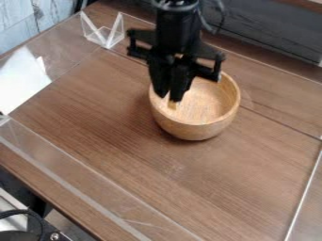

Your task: Put the blue fish in the brown bowl

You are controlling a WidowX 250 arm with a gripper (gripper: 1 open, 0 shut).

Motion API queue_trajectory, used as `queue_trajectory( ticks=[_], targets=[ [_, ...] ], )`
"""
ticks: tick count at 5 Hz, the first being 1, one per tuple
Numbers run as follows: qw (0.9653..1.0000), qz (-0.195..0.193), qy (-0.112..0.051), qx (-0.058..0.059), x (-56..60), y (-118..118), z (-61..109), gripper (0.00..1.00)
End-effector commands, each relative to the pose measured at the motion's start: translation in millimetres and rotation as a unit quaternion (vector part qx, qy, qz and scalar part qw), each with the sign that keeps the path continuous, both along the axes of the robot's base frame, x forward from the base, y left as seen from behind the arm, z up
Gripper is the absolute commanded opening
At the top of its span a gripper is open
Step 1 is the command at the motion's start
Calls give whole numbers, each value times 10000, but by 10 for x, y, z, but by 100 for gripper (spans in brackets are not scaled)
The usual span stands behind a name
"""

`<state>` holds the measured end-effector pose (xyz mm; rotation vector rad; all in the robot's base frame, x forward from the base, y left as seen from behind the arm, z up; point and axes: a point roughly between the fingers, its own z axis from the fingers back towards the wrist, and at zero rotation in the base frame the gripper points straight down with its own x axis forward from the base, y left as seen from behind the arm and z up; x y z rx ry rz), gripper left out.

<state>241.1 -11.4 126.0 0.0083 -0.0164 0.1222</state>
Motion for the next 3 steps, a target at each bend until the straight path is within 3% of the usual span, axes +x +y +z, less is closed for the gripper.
queue_trajectory(
  ticks=[1, 2, 3],
  targets=[
    [9993, -19, -370, -8, 227, 5, 151, 100],
    [9993, -2, -374, 21, 232, 5, 118, 0],
    [9993, 17, -372, 41, 242, 13, 80, 0]
  ],
)
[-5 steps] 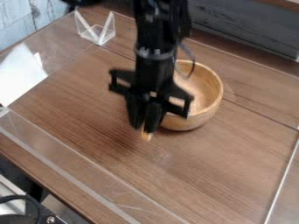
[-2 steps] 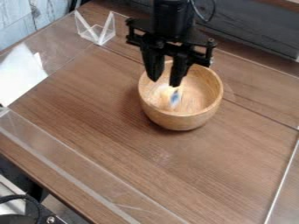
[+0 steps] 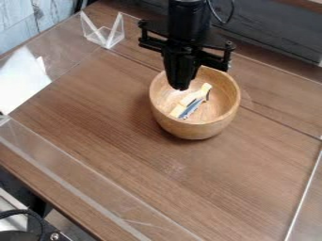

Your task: Put the blue fish in the brown bowl

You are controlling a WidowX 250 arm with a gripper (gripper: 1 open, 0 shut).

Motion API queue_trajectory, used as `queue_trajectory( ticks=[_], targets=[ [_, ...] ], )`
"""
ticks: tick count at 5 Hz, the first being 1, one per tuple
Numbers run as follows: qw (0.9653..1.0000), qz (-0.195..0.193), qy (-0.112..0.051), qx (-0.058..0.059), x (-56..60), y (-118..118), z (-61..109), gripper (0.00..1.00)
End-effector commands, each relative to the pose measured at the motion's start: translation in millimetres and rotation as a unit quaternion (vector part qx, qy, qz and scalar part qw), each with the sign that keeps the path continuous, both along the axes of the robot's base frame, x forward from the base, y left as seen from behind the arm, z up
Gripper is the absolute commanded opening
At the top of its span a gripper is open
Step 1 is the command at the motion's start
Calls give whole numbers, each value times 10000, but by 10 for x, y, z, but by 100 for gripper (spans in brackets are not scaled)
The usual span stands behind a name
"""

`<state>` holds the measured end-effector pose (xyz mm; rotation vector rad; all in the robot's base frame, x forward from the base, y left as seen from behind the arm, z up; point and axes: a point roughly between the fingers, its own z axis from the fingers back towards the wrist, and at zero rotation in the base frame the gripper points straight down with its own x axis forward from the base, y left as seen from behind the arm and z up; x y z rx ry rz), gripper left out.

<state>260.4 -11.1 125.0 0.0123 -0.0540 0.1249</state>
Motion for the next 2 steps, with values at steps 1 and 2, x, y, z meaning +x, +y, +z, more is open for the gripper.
queue_trajectory(
  ticks=[1, 2],
  targets=[
    [9998, -4, -220, 34, 45, 13, 89, 100],
    [9997, -10, -255, 63, 50, 16, 75, 100]
  ],
)
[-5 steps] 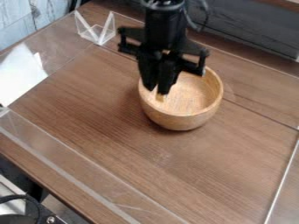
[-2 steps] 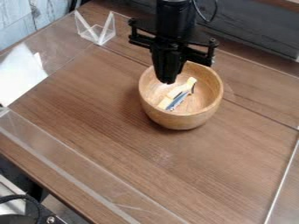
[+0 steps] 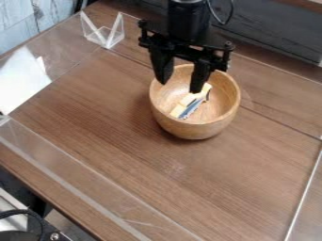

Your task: Put the blue fish in the brown bowl

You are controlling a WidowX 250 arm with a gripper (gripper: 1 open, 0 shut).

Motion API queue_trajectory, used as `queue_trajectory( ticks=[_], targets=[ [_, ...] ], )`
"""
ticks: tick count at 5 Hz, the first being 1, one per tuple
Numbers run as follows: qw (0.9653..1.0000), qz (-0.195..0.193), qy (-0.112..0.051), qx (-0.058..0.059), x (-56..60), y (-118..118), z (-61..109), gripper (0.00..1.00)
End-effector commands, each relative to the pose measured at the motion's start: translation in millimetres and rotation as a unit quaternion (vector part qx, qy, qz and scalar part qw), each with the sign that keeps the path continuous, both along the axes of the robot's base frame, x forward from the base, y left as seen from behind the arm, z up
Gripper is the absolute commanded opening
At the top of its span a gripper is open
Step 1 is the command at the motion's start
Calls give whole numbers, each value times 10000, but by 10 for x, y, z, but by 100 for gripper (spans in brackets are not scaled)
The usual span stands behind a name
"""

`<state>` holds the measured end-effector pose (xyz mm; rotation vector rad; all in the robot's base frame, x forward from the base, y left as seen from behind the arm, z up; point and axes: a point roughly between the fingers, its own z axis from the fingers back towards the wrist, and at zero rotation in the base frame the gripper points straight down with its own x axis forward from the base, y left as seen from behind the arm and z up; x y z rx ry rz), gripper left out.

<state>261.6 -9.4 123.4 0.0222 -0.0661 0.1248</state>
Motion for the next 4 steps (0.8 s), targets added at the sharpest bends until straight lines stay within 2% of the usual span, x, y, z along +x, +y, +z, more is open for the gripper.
queue_trajectory(
  ticks=[1, 4],
  targets=[
    [9998, 3, -187, 23, 50, 5, 51, 100],
    [10000, 22, -45, 52, 16, 1, -59, 100]
  ],
)
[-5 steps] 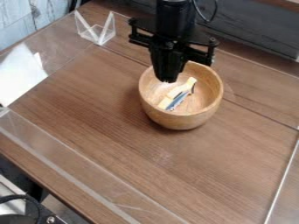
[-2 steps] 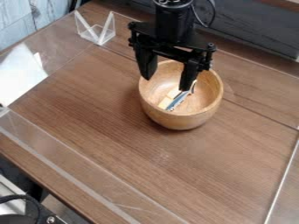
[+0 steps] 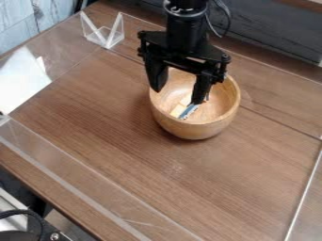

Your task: Put the blue fish in the brown bowl

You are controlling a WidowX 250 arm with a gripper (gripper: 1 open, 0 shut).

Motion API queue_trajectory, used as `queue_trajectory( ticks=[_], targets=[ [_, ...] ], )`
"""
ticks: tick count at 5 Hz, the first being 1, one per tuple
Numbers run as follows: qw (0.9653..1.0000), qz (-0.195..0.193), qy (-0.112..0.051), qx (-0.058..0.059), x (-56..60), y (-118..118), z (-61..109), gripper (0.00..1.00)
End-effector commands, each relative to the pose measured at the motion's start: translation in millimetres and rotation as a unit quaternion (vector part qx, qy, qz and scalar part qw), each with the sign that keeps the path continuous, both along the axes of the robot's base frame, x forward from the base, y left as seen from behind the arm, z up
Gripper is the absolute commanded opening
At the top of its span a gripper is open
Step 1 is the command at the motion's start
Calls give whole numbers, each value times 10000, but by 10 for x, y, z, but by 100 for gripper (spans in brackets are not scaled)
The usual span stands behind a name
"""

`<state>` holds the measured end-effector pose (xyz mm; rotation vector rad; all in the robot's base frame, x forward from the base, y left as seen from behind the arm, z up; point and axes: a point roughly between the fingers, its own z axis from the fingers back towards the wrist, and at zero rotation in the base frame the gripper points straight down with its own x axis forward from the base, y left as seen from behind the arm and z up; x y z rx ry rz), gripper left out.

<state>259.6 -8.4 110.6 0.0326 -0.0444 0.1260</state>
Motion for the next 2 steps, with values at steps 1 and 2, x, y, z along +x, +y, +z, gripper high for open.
queue_trajectory(
  ticks=[1, 2],
  targets=[
    [9999, 15, -111, 13, 24, -9, 32, 100],
    [10000, 15, -68, 22, 12, -9, -3, 100]
  ],
)
